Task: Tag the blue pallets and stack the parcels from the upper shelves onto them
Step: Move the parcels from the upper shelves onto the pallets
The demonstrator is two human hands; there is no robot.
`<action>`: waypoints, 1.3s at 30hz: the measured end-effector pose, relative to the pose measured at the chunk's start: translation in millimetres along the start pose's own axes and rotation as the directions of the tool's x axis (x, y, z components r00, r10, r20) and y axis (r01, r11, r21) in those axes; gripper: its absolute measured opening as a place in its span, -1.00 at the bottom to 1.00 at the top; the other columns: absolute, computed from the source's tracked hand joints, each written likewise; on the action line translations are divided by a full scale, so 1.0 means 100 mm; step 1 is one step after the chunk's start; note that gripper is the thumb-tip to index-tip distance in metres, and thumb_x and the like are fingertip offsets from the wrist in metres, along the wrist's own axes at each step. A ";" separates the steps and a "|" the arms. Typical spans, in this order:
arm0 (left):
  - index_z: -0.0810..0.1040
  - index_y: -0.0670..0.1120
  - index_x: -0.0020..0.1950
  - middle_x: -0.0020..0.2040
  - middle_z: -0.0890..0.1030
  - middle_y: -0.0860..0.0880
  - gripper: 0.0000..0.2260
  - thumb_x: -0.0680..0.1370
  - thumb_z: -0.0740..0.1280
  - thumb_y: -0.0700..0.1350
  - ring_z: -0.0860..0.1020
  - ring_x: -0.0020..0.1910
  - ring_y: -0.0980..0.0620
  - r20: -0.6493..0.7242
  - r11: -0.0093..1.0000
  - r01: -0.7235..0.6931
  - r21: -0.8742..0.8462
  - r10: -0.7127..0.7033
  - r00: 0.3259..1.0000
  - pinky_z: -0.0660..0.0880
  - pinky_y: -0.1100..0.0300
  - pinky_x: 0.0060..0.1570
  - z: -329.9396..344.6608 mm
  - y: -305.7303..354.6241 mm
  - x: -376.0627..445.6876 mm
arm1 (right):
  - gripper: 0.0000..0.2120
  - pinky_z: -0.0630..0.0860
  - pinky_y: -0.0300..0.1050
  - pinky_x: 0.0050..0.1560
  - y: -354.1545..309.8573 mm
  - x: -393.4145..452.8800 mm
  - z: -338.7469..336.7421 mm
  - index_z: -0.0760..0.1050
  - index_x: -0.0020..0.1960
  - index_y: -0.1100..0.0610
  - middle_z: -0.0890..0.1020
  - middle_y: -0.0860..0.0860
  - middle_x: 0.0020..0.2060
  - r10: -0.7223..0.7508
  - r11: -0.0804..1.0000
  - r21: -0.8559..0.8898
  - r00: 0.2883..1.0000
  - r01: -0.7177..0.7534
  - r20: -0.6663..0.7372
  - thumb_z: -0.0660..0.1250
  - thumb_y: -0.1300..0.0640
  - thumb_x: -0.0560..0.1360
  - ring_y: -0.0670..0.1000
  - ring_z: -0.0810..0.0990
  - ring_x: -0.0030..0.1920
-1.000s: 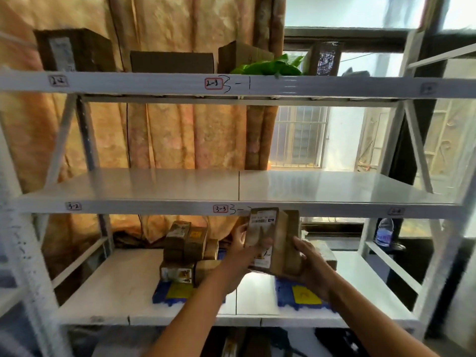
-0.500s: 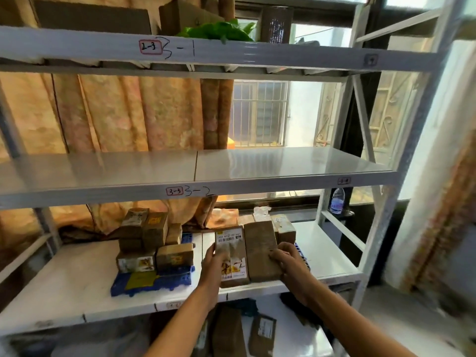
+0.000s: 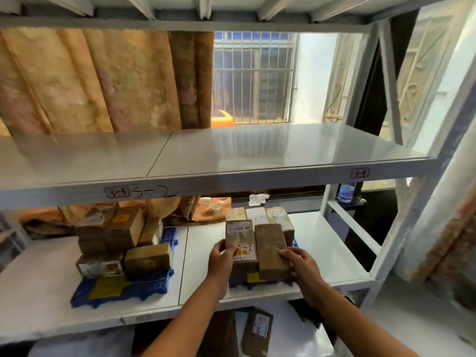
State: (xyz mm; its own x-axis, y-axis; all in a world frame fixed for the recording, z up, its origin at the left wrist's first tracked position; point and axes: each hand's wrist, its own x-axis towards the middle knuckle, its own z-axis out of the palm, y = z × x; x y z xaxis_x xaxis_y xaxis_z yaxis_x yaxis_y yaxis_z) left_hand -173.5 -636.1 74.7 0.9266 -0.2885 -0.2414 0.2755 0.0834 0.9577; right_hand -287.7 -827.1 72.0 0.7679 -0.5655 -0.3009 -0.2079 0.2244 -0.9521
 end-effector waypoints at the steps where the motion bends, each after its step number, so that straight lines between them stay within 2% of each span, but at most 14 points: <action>1: 0.56 -0.04 0.27 0.05 0.72 -0.08 -0.71 0.59 0.39 0.04 0.72 -0.03 -0.05 -0.021 1.000 -0.009 0.008 0.009 1.000 0.66 -0.08 0.04 0.10 0.04 0.15 | -0.66 0.70 0.03 -0.06 -0.05 0.21 -0.03 0.55 0.24 0.05 0.68 0.15 0.09 -0.002 1.000 0.000 1.000 0.002 -0.008 0.52 0.01 0.52 0.18 0.70 0.08; 5: 0.55 -0.05 0.30 0.08 0.71 -0.08 -0.72 0.63 0.34 0.01 0.71 -0.01 -0.03 -0.108 0.996 -0.073 0.052 0.078 0.991 0.67 0.00 0.03 0.39 0.27 0.64 | -0.72 0.63 -0.13 -0.28 -0.37 0.97 -0.08 0.61 0.14 0.06 0.72 0.08 -0.02 -0.076 0.996 -0.049 0.992 0.071 -0.103 0.56 0.05 0.47 0.08 0.71 -0.03; 10: 0.47 -0.09 0.41 0.22 0.60 -0.13 -0.68 0.69 0.23 -0.02 0.67 0.07 -0.04 -0.162 0.984 -0.078 0.162 0.105 0.981 0.66 0.10 0.00 0.58 0.42 1.18 | -0.72 0.55 -0.16 -0.27 -0.68 1.71 -0.01 0.62 0.13 0.07 0.71 0.06 -0.03 -0.114 0.976 -0.196 0.990 0.097 -0.082 0.54 0.01 0.47 0.03 0.69 -0.09; 14: 0.40 -0.08 0.39 0.25 0.57 -0.11 -0.70 0.68 0.22 -0.02 0.63 0.06 0.06 -0.173 0.971 -0.018 0.239 0.061 0.983 0.53 0.36 -0.23 0.65 0.39 1.44 | -0.77 0.52 -0.09 -0.12 -0.74 1.99 0.09 0.62 0.07 0.06 0.68 0.02 -0.04 -0.144 0.915 -0.387 0.988 0.114 -0.050 0.49 -0.04 0.50 -0.01 0.63 -0.10; 17: 0.32 -0.11 0.47 0.37 0.45 -0.11 -0.61 0.68 0.21 0.00 0.55 0.22 -0.02 -0.174 0.911 0.005 0.412 0.073 0.982 0.47 0.27 -0.02 0.70 0.30 1.56 | -0.78 0.57 -0.01 -0.01 -0.71 2.06 0.15 0.63 -0.06 0.07 0.68 0.01 -0.14 -0.151 0.817 -0.564 0.989 0.118 -0.011 0.43 -0.09 0.50 0.07 0.65 -0.10; 22: 0.41 -0.13 0.44 0.36 0.45 -0.13 -0.58 0.68 0.16 0.09 0.46 0.32 -0.08 -0.100 0.700 -0.055 0.712 0.179 0.979 0.36 0.22 0.18 0.70 0.15 1.64 | -0.66 0.59 -0.01 -0.16 -0.66 2.08 0.14 0.64 -0.23 0.09 0.69 0.01 -0.29 -0.226 0.723 -0.663 0.974 0.192 0.036 0.37 -0.15 0.53 0.05 0.66 -0.24; 24: 0.46 -0.13 0.40 0.32 0.49 -0.14 -0.57 0.67 0.15 0.12 0.49 0.27 -0.08 -0.129 0.736 -0.053 0.675 0.189 0.973 0.45 0.12 0.25 0.65 0.17 1.67 | -0.57 0.54 -0.03 -0.21 -0.67 2.10 0.09 0.62 -0.27 0.09 0.68 0.01 -0.32 -0.269 0.734 -0.645 0.963 0.212 0.010 0.32 -0.23 0.54 0.07 0.64 -0.26; 26: 0.51 -0.11 0.35 0.27 0.55 -0.14 -0.53 0.65 0.11 0.19 0.56 0.20 -0.07 -0.175 0.836 -0.031 0.548 0.150 0.973 0.53 -0.02 0.22 0.57 0.20 1.71 | -0.49 0.55 0.06 -0.06 -0.66 2.17 0.00 0.62 -0.11 0.15 0.68 0.06 -0.19 -0.287 0.785 -0.593 0.954 0.183 -0.086 0.21 -0.29 0.57 0.15 0.63 -0.13; 29: 0.48 -0.02 0.38 0.31 0.61 -0.06 -0.52 0.67 0.04 0.24 0.66 0.03 0.14 -0.164 0.962 0.049 0.270 -0.004 0.986 0.57 0.28 -0.05 0.44 0.23 1.71 | -0.46 0.47 0.16 0.28 -0.57 2.29 -0.13 0.43 0.39 0.14 0.59 0.11 0.20 -0.128 0.912 -0.406 0.980 0.056 -0.151 0.10 -0.25 0.65 0.17 0.55 0.17; 30: 0.41 0.00 0.46 0.41 0.53 -0.04 -0.49 0.67 -0.01 0.25 0.61 0.16 0.16 -0.165 0.969 0.094 0.231 -0.056 0.985 0.51 0.29 0.11 0.40 0.19 1.72 | -0.48 0.44 0.15 0.32 -0.49 2.32 -0.16 0.37 0.45 0.14 0.54 0.13 0.26 -0.050 0.936 -0.351 0.990 0.001 -0.129 0.07 -0.21 0.68 0.17 0.52 0.21; 32: 0.19 -0.03 0.62 0.59 0.28 -0.04 -0.39 0.67 -0.10 0.28 0.32 0.52 0.01 -0.143 0.969 0.177 0.173 -0.153 0.978 0.22 0.04 0.49 0.32 0.08 1.76 | -0.53 0.41 0.21 0.41 -0.32 2.38 -0.18 0.39 0.40 0.15 0.53 0.19 0.32 0.062 0.956 -0.284 0.997 -0.071 -0.041 0.00 -0.16 0.72 0.23 0.53 0.29; 34: 0.19 -0.02 0.62 0.60 0.27 -0.02 -0.38 0.66 -0.14 0.27 0.22 0.56 -0.04 -0.106 0.965 0.237 0.109 -0.226 0.968 0.05 -0.09 0.55 0.27 -0.07 1.81 | -0.53 0.43 0.23 0.44 -0.16 2.38 -0.17 0.50 0.17 0.09 0.62 0.24 0.27 0.142 0.972 -0.192 0.989 -0.133 0.035 -0.06 -0.18 0.73 0.22 0.59 0.27; 36: 0.46 0.06 0.44 0.44 0.48 0.02 -0.41 0.66 -0.18 0.27 0.37 0.44 0.03 -0.083 0.961 0.264 0.076 -0.258 0.963 0.17 -0.07 0.49 0.25 -0.25 1.83 | -0.45 0.49 0.09 0.39 -0.02 2.36 -0.16 0.58 0.14 0.06 0.68 0.17 0.19 0.191 0.977 -0.106 0.980 -0.183 0.062 -0.09 -0.23 0.72 0.11 0.64 0.17; 39: 0.65 0.19 0.04 0.07 0.65 0.15 -0.41 0.66 -0.19 0.28 0.50 0.12 0.18 -0.049 0.957 0.288 0.034 -0.286 0.957 0.43 0.14 0.01 0.26 -0.41 1.82 | -0.41 0.49 -0.03 0.30 0.10 2.34 -0.16 0.62 0.16 0.01 0.70 0.07 0.16 0.208 0.976 -0.076 0.976 -0.202 0.066 -0.10 -0.28 0.70 0.00 0.63 0.14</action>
State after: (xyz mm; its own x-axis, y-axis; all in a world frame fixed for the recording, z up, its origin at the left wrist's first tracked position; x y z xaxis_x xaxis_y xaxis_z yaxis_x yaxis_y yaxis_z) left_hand -22.8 -717.2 -4.5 0.8204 -0.2536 -0.5125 0.5215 -0.0359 0.8525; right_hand -119.6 -969.8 -8.6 0.7462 -0.4532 -0.4877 -0.4045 0.2733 -0.8728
